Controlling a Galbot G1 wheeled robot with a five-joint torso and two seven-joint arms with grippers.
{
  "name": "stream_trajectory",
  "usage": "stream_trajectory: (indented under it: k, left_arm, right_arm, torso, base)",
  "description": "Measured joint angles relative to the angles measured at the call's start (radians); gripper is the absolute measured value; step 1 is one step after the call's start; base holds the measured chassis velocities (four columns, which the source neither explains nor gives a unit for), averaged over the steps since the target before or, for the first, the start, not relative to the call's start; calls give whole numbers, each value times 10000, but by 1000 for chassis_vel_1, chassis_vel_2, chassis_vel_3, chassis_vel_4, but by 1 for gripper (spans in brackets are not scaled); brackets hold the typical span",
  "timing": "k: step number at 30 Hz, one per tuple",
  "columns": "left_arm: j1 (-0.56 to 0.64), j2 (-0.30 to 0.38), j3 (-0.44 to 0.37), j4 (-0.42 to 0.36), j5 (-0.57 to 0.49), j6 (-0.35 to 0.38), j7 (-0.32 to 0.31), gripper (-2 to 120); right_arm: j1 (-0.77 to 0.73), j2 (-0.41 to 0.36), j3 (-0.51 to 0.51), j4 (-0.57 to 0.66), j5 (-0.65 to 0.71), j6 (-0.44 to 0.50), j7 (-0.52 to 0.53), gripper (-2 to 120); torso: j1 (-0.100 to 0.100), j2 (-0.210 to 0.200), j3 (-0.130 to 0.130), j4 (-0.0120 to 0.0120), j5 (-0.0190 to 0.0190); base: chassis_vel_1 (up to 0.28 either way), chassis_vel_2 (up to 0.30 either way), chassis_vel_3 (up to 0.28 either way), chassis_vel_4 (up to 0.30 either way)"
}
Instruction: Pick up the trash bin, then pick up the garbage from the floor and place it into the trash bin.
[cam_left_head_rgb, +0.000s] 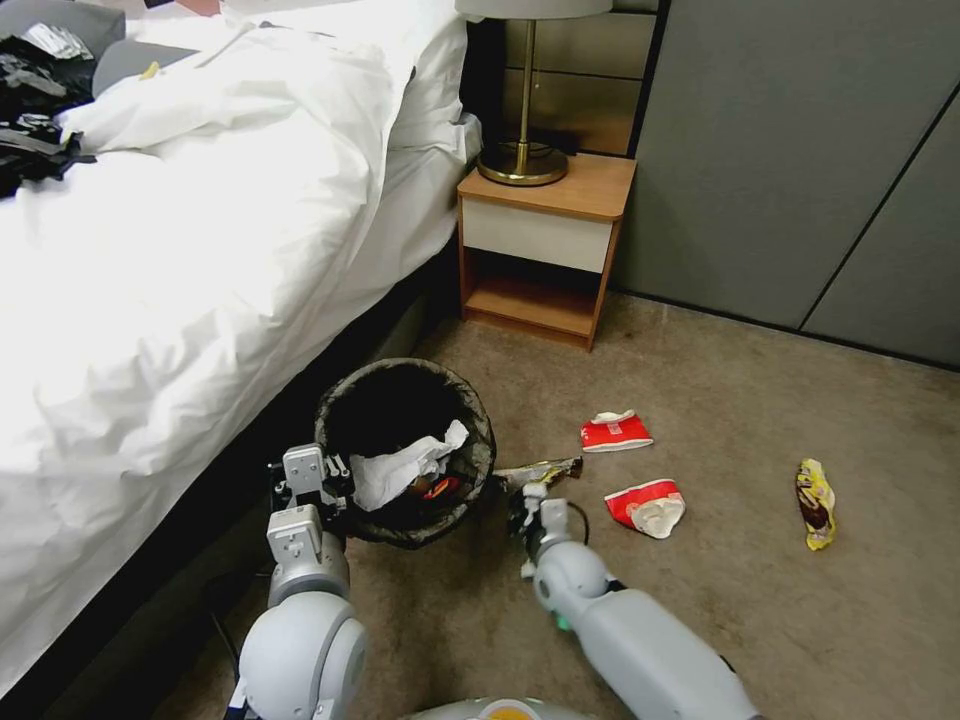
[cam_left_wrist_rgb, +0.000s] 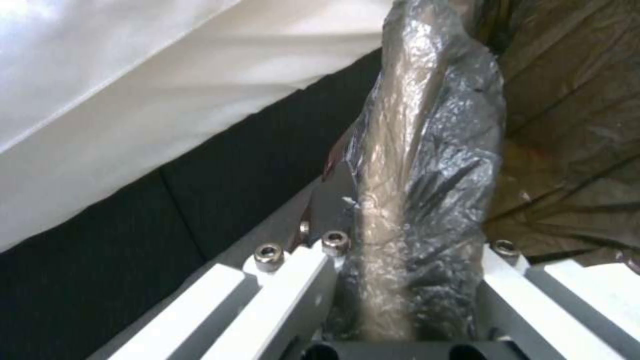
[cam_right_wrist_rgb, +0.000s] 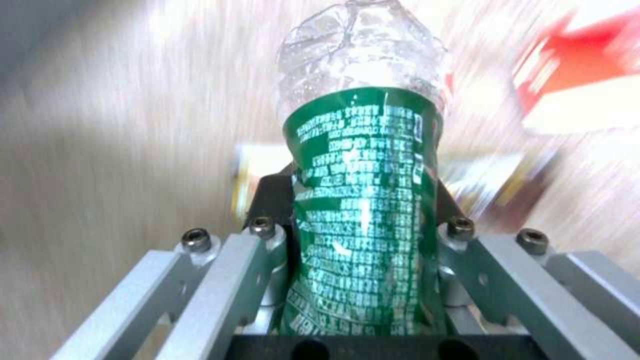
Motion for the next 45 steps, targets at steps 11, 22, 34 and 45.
stream_trajectory:
  k: [11, 22, 34, 45]
  left_arm:
    - [13, 140, 140, 171, -81, 21, -6, 0]
    - [-2, 41, 296, 405, -38, 23, -9, 0]
    - [-6, -12, 376, 432, 32, 34, -8, 0]
    - [46, -46, 418, 317, 64, 41, -4, 0]
  right_arm:
    - [-408, -719, 2374, 4196, -1280, 2019, -1191, 24]
    - [-626, -1345, 2115, 7833, -1206, 2252, -2057, 22]
    - [-2420, -1592, 239, 8464, -2293, 2578, -2369, 22]
    - [-2882, -1187, -138, 7393, -2832, 3069, -2439, 22]
  torso:
    - [1, 0, -2, 0, 0]
    - [0, 0, -3, 0, 0]
    - [0, 0, -3, -2, 0]
    - [0, 1, -3, -1, -1]
  base:
    - [0, 0, 0, 0]
    - [0, 0, 0, 0]
    - [0, 0, 0, 0]
    - [0, 0, 0, 0]
